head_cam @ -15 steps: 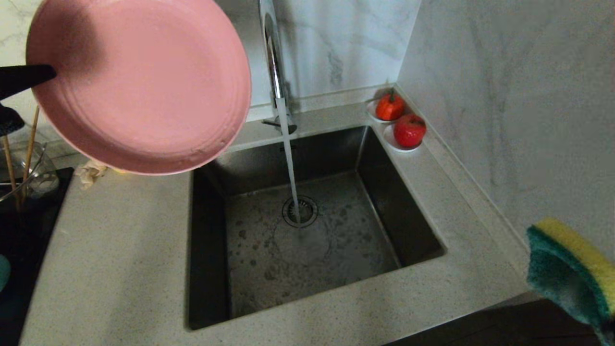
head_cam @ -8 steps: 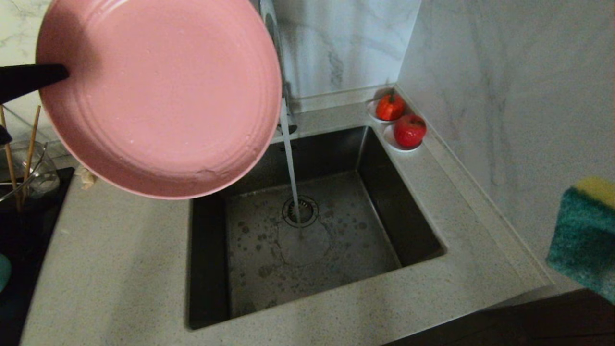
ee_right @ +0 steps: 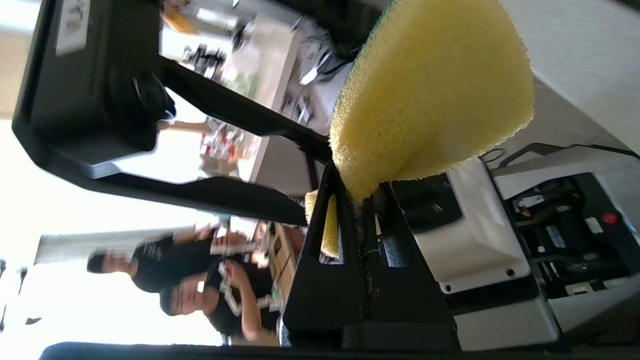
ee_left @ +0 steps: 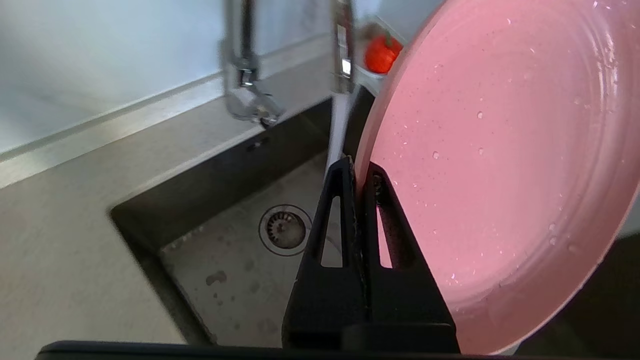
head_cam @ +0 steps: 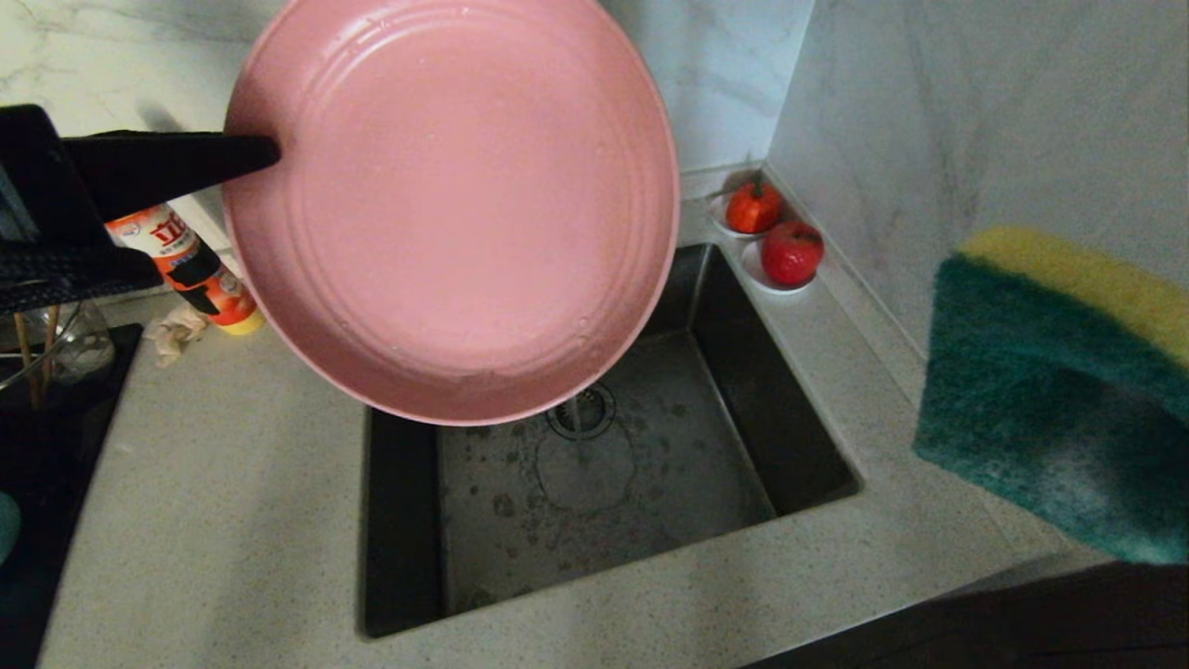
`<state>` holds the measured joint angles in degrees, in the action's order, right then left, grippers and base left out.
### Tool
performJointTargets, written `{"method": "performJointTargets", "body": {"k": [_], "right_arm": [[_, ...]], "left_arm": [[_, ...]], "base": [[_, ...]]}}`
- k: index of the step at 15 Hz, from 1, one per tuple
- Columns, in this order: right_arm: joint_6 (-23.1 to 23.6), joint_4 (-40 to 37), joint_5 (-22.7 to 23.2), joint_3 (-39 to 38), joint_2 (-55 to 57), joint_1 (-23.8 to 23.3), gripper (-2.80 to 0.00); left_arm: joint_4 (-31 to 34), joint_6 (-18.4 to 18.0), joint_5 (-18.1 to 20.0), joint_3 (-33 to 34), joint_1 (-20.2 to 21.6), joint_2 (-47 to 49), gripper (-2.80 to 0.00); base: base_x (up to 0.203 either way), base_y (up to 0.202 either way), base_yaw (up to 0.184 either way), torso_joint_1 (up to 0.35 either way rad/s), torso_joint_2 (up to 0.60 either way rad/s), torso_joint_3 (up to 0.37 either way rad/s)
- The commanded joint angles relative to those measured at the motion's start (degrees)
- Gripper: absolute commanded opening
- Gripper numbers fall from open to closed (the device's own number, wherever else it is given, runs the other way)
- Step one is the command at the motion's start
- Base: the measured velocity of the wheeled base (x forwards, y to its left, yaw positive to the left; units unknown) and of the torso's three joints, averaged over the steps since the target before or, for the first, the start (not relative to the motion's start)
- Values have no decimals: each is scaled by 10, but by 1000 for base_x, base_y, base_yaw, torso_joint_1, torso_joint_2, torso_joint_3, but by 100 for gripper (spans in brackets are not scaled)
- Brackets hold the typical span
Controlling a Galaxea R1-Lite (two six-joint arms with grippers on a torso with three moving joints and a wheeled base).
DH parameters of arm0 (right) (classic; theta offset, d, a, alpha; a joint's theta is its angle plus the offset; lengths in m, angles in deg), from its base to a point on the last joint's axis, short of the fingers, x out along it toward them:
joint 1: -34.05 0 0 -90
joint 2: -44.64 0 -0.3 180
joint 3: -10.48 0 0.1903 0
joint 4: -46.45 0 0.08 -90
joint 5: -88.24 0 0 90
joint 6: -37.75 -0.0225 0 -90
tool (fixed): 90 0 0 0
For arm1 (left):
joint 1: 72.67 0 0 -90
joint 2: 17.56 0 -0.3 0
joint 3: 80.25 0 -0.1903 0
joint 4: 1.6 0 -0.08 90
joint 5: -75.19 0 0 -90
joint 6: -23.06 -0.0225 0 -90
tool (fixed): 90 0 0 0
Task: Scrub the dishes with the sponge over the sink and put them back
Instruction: Wipe the plate
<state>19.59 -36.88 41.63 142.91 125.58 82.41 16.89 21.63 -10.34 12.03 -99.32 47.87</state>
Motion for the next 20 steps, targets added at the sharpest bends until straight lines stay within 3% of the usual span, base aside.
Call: {"method": "performJointTargets", "body": {"k": [1, 4, 7, 10, 12, 15, 17, 20], "right_arm": [[-2, 1, 0, 20, 44, 38, -280], [-1, 6, -2, 20, 63, 54, -280], [-1, 15, -11, 20, 87, 56, -280], [-1, 34, -111, 20, 112, 74, -280], [-2, 50, -150, 20, 120, 96, -280], [-10, 76, -251, 20, 138, 130, -280], [-36, 101, -282, 20, 148, 153, -280], [-47, 113, -293, 21, 161, 165, -280]], "left_arm": [[-1, -12, 0, -1, -14, 18, -280], [-2, -26, -6, 0, -33, 34, -280], [-10, -38, -57, -1, -68, 62, -280], [-11, -38, -63, 0, -82, 75, -280], [-19, -37, -65, 1, -82, 84, -280], [-44, -35, -91, 7, -85, 96, -280], [-45, -35, -97, 10, -96, 99, -280], [-72, -37, -128, 10, -100, 113, -280]], "base": [[0, 0, 0, 0, 0, 0], [0, 0, 0, 0, 0, 0], [0, 0, 0, 0, 0, 0], [0, 0, 0, 0, 0, 0], [0, 0, 0, 0, 0, 0], [0, 0, 0, 0, 0, 0], [0, 0, 0, 0, 0, 0], [0, 0, 0, 0, 0, 0]]}}
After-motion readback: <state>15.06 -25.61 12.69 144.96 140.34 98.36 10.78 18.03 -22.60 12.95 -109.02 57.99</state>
